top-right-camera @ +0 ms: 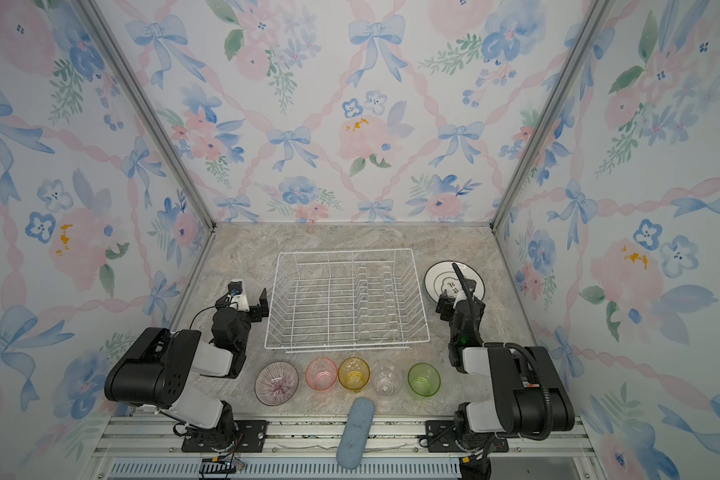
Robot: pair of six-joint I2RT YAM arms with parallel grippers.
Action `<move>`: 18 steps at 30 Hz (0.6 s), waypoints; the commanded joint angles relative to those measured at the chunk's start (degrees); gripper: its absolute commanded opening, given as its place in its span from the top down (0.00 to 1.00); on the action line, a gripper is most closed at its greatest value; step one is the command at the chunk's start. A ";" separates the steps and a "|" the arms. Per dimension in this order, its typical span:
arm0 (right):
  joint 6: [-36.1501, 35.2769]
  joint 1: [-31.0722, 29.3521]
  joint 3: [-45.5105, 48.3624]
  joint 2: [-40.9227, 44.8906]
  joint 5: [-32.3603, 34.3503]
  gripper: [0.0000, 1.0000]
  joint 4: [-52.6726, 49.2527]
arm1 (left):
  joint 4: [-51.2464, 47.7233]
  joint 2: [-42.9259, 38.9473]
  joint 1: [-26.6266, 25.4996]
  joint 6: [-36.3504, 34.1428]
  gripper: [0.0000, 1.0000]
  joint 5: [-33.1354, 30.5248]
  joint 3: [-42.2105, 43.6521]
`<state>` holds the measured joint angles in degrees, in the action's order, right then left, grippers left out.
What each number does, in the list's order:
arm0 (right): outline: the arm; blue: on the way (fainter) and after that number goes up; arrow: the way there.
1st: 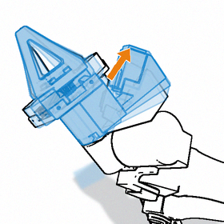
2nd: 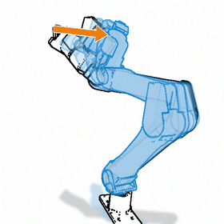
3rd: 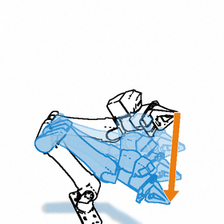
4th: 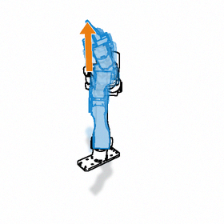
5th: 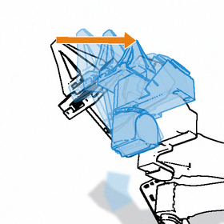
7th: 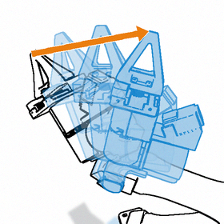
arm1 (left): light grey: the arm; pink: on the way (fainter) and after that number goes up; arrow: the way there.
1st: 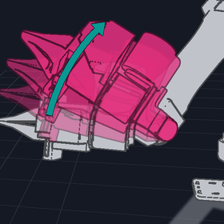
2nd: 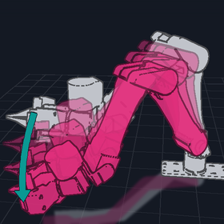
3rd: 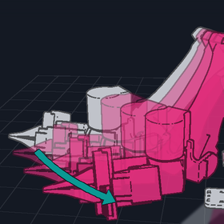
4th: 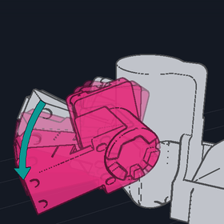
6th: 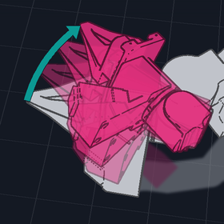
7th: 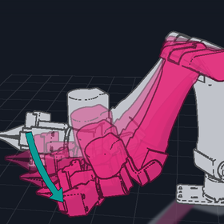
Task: Unload the mixed dishes from the dish rack
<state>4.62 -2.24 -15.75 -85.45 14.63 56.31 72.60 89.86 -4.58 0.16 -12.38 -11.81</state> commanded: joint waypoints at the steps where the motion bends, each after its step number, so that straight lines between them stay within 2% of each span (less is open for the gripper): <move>1: -1.77 0.44 -0.94 -3.73 -4.33 0.12 7.47 | 0.34 0.43 -0.26 -0.56 0.02 0.75 -0.73; 2: -1.89 0.53 -3.22 -1.57 -4.97 0.12 -0.71 | 0.36 0.35 -0.26 -0.65 0.02 0.64 -0.68; 3: -1.75 0.65 -4.99 -1.93 -4.99 0.11 -3.39 | 0.40 0.48 -0.26 -0.60 0.02 0.68 -0.74; 6: -3.47 -1.18 -5.95 -3.28 -2.97 0.11 -2.94 | 0.36 0.44 -0.25 -0.60 0.02 0.65 -0.67; 7: -3.46 -1.19 -6.13 -3.06 -2.94 0.09 -3.59 | 0.37 0.49 -0.25 -0.60 0.02 0.64 -0.67; 8: -3.46 -1.16 -6.22 -2.97 -2.86 0.02 -3.80 | 0.37 0.48 -0.25 -0.60 0.02 0.65 -0.70; 18: -4.08 -1.53 -6.55 -3.10 -3.21 0.03 -4.31 | 0.30 0.46 -0.25 -0.60 0.02 0.78 -0.84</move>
<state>1.19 -3.22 -21.52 -88.62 11.75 52.58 72.60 89.86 -4.58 0.16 -12.38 -11.81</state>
